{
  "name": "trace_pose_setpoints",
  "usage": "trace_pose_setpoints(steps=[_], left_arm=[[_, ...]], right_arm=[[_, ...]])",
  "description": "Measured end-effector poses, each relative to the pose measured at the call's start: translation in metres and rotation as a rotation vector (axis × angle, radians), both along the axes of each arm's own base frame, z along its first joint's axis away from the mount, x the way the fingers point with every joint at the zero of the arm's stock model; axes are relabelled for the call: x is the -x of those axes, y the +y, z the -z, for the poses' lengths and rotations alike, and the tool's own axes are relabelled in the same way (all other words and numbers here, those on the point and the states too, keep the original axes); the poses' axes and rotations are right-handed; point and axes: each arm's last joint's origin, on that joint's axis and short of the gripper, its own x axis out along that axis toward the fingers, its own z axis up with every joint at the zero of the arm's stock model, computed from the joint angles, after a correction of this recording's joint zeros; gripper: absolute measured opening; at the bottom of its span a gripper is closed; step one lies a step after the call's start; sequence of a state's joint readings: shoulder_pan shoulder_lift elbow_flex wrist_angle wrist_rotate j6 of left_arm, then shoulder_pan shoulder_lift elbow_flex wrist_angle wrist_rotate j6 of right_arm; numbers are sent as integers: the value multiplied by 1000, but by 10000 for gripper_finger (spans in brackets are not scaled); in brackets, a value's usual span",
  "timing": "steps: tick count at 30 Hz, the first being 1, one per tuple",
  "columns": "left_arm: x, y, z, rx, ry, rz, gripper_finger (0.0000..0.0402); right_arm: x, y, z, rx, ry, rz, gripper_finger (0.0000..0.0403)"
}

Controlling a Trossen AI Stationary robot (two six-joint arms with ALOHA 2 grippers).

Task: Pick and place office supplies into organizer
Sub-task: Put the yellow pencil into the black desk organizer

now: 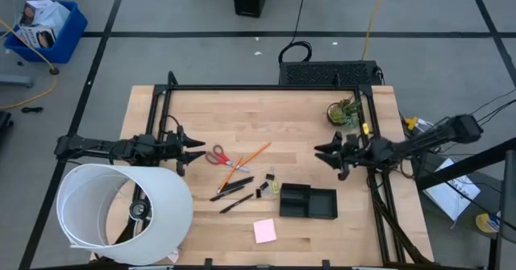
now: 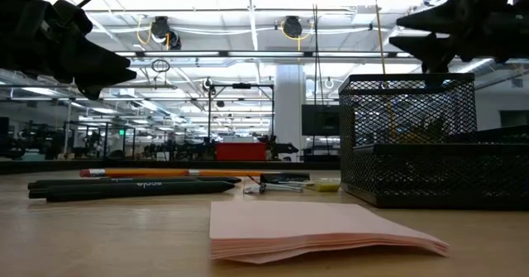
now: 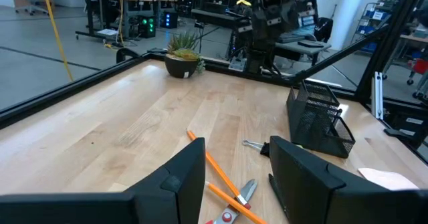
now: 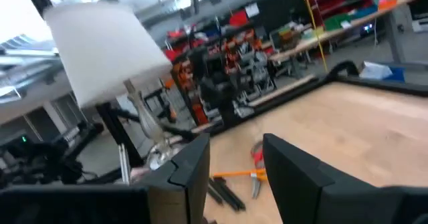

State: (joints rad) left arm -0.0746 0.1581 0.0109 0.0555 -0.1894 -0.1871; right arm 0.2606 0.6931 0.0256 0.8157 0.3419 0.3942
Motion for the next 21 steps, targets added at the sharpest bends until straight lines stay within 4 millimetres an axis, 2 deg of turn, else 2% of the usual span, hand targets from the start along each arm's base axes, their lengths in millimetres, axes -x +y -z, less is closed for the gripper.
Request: trace_pose_setpoints(steps=[5, 8, 14, 18, 21], left_arm=[[0, 0, 0, 0, 0, 0, 170], [0, 0, 0, 0, 0, 0, 170], [0, 0, 0, 0, 0, -1, 170], [0, 0, 0, 0, -1, -1, 170], [0, 0, 0, 6, -3, -2, 170]], right_arm=[[-14, 5, 17, 135, 131, -5, 132], [-30, 5, 1, 212, 87, 23, 132], [-69, 5, -21, 422, 115, -80, 132], [-98, -8, -25, 524, 244, -102, 132], [-116, -24, -34, 536, 260, -126, 132]])
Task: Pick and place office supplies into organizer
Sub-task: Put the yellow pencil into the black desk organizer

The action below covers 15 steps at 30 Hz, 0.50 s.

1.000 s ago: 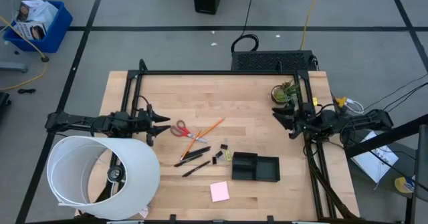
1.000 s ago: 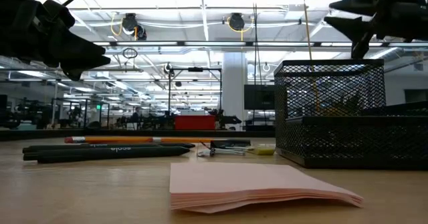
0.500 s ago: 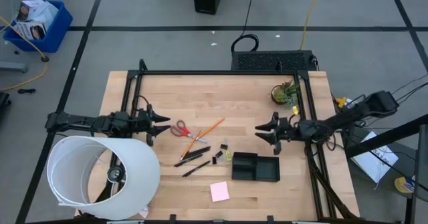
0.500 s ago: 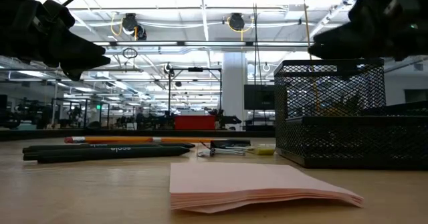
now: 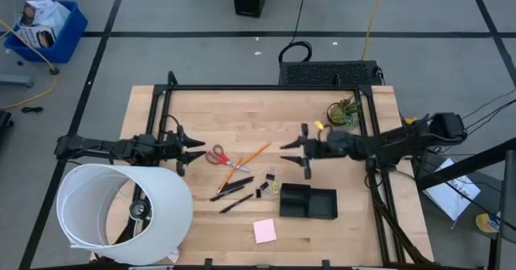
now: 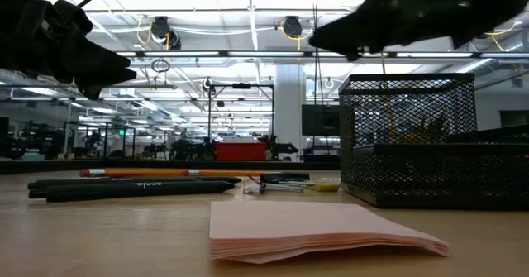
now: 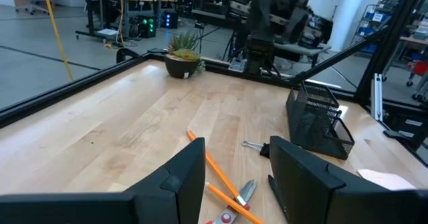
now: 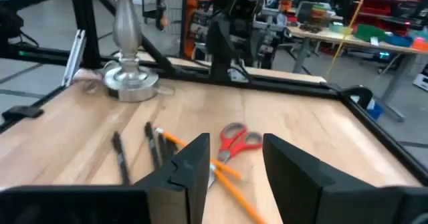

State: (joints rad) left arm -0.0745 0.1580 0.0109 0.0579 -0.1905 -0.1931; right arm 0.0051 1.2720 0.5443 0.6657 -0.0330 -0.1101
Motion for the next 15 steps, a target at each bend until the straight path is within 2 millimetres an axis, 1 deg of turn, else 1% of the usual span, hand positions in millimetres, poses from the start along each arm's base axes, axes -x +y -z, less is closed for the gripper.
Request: trace_pose_setpoints(steps=[2, 4, 6, 8, 11, 15], left_arm=[[0, 0, 0, 0, 0, 0, 170], [0, 0, 0, 12, -1, -1, 170], [0, 0, 0, 41, -8, -5, 170], [0, 0, -1, 44, -20, -10, 170], [0, 1, -1, 47, -21, -21, 170], [0, 1, -1, 139, -27, -28, 170]], right_arm=[[-11, -12, -4, -47, 19, -39, 132], [-19, -23, -4, -105, 59, -80, 132], [-29, -31, -5, -125, 86, -99, 132], [-37, -38, 0, -117, 136, -87, 132], [-49, -46, 12, -75, 225, -77, 132], [-69, -52, 13, -51, 288, -81, 132]])
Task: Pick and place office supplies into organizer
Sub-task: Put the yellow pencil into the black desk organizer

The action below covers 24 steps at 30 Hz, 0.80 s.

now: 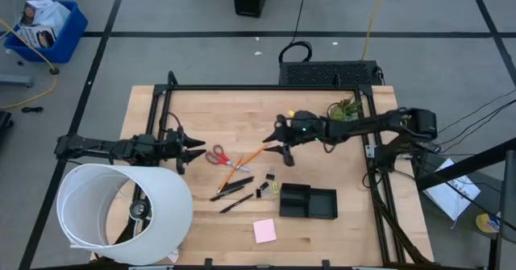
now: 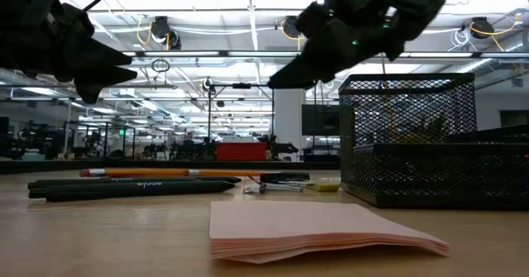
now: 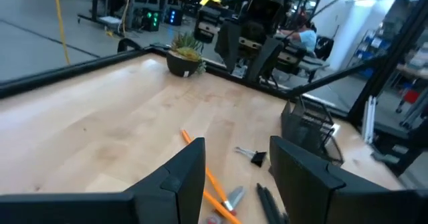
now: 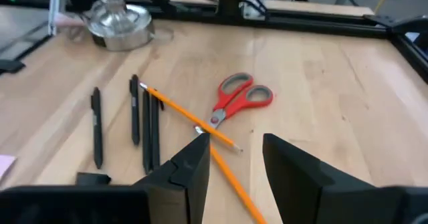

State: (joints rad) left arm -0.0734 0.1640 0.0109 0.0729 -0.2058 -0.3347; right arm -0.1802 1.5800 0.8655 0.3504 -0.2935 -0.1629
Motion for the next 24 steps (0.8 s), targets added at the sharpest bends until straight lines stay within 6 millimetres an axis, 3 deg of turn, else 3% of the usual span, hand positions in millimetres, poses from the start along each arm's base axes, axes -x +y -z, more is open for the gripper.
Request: trace_pose_setpoints(steps=[10, 16, 24], left_arm=[[-1, -2, 5, 29, 58, 61, 170], [-3, -3, 7, -10, 86, 103, 170], [-4, -3, 5, -47, 59, 106, 170]], right_arm=[[-50, 3, 6, 71, 170, -84, 133], [-83, 33, 13, 181, 225, -208, 158], [-96, 43, 26, 290, 277, -200, 197]])
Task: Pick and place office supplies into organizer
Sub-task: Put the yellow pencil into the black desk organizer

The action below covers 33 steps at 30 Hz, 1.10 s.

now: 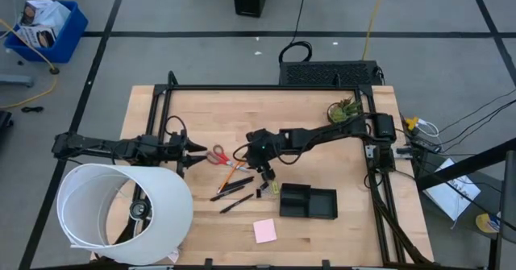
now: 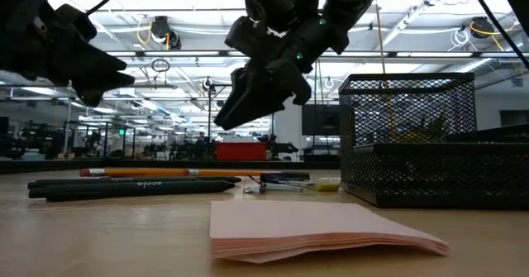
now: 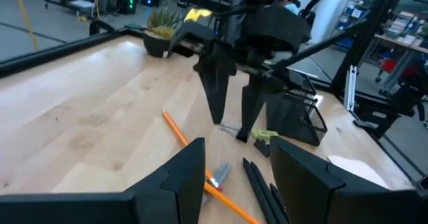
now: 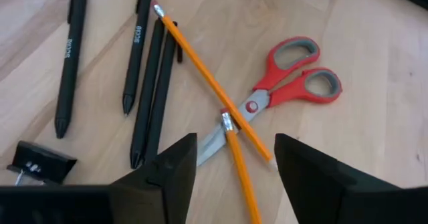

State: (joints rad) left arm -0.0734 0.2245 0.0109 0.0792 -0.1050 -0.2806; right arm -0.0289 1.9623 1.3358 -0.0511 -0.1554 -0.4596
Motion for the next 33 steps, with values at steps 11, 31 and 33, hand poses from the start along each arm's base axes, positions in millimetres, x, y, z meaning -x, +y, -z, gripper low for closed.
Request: trace_pose_setpoints(steps=[11, 31, 33], left_arm=[[0, 0, -3, -11, -35, 2, 170], [-1, 0, -2, -12, -21, 3, 170], [-1, 0, -2, -12, -18, 3, 170]], right_arm=[[-7, -6, 18, 36, -8, 4, 172], [-11, -27, 60, 24, 68, 56, 166], [-11, -29, 60, 9, 69, 61, 166]])
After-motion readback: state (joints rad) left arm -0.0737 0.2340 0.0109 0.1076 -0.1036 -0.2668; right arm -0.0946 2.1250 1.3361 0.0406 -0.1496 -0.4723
